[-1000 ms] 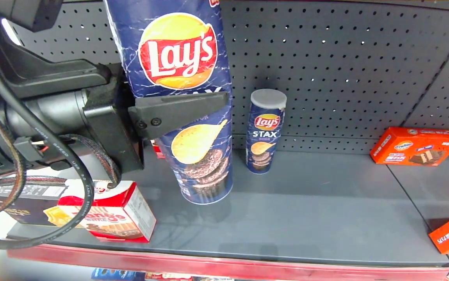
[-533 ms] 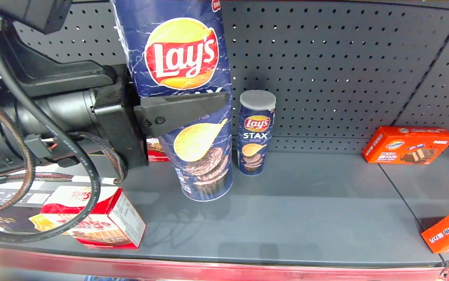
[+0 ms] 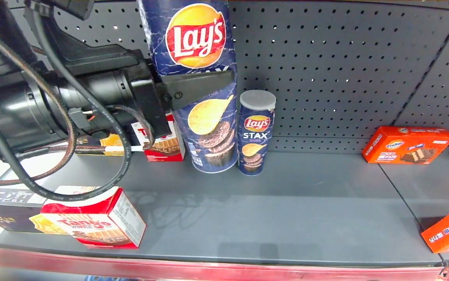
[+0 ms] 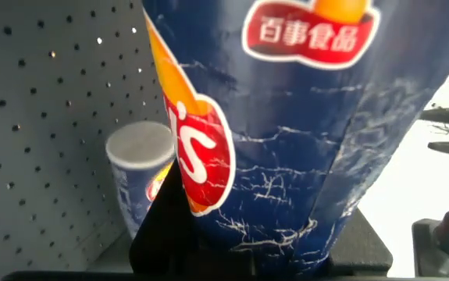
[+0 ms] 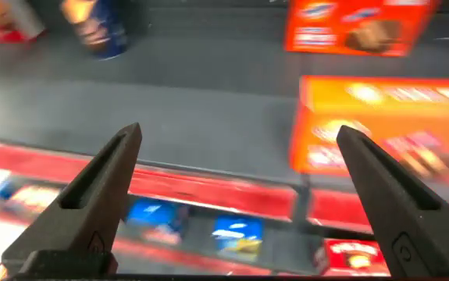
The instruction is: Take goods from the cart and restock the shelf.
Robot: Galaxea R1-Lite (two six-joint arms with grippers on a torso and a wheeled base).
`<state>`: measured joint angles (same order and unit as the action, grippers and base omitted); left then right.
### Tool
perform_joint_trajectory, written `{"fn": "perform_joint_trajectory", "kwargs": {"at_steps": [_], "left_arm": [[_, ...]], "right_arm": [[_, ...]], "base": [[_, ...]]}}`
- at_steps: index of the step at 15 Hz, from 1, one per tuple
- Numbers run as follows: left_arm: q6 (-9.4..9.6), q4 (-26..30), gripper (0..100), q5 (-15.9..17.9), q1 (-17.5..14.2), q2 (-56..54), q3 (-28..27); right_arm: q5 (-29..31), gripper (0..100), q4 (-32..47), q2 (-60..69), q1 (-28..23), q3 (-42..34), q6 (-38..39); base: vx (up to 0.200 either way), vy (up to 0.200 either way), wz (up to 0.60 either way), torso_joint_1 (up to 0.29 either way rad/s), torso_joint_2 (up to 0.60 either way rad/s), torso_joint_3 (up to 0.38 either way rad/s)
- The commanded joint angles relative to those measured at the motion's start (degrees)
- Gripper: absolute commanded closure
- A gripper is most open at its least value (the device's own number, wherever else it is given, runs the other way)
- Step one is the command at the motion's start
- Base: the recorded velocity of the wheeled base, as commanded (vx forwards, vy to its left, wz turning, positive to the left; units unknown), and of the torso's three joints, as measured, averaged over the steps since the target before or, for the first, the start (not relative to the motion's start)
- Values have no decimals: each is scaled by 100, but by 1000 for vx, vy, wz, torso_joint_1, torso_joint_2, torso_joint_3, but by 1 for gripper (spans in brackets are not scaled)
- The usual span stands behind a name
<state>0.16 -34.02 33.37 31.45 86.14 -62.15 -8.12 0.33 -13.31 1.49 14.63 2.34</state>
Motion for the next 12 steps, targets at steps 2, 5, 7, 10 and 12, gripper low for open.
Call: {"fn": "perform_joint_trajectory", "kwargs": {"at_steps": [2, 5, 7, 10, 12], "left_arm": [[2, 1, 100, 91, -78, 219, -96], [2, -8, 100, 100, -210, 219, -34], [2, -8, 100, 100, -218, 193, 27], [-7, 10, 100, 100, -227, 193, 36], [-7, 36, 100, 100, -227, 184, 45]], "right_arm": [[-463, 0, -270, -2281, 1143, 822, -181], [-673, 0, -868, -3204, 1952, 937, -76], [-612, 0, -929, -3775, 2145, 1112, 56], [-753, 0, -2336, -4927, 1846, 1209, 21], [-2036, 0, -3768, -5920, 1354, 1262, -155]], "base": [[0, 0, 0, 0, 0, 0], [0, 0, 0, 0, 0, 0], [0, 0, 0, 0, 0, 0], [0, 0, 0, 0, 0, 0], [0, 0, 0, 0, 0, 0]]}}
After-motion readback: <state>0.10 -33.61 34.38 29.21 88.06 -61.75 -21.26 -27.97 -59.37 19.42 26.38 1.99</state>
